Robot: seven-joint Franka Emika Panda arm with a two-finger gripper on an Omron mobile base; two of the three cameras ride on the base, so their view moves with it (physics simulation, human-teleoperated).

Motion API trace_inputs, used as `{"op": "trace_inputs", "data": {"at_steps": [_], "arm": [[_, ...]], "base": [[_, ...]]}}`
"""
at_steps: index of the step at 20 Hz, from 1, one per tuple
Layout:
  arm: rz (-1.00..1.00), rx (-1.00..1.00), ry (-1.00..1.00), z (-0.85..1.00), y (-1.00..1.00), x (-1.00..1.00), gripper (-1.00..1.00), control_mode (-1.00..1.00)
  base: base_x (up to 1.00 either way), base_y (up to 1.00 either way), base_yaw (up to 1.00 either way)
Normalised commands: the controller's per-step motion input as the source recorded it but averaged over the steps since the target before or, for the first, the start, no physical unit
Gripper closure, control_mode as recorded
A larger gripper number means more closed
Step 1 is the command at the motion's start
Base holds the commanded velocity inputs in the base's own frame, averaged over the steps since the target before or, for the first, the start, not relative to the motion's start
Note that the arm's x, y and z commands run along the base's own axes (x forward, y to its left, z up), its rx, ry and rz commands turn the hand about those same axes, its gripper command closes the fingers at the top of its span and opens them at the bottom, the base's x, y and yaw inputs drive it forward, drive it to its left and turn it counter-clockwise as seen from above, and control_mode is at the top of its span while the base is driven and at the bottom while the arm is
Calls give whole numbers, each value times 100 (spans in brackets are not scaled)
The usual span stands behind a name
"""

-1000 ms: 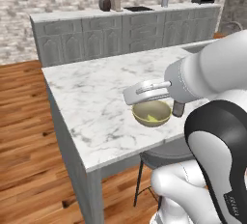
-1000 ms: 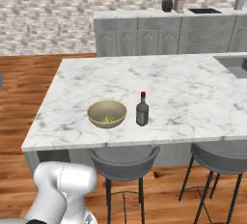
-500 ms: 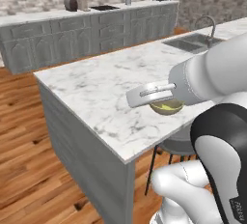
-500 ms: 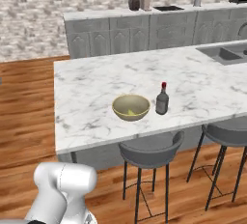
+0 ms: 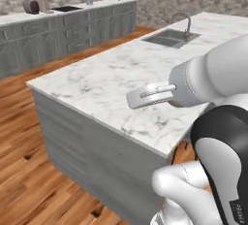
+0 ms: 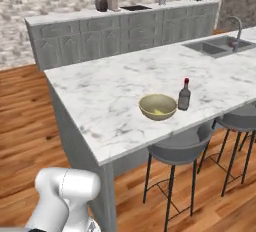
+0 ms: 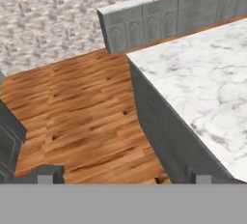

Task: There is a bowl on the dining counter. Grab a lemon wedge from the fridge and place it in the bowl. Then get the liquor bottle and glass cup from the cabinet and place them next to the bowl.

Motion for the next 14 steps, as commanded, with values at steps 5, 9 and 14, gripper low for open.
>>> {"op": "trace_inputs", "data": {"at_steps": [5, 9, 14], "arm": [[0, 0, 0, 0, 0, 0, -100, 100], [0, 0, 0, 0, 0, 0, -100, 100], [0, 0, 0, 0, 0, 0, -100, 100]], "base": [[42, 100, -41], [66, 100, -41], [65, 100, -40]]}}
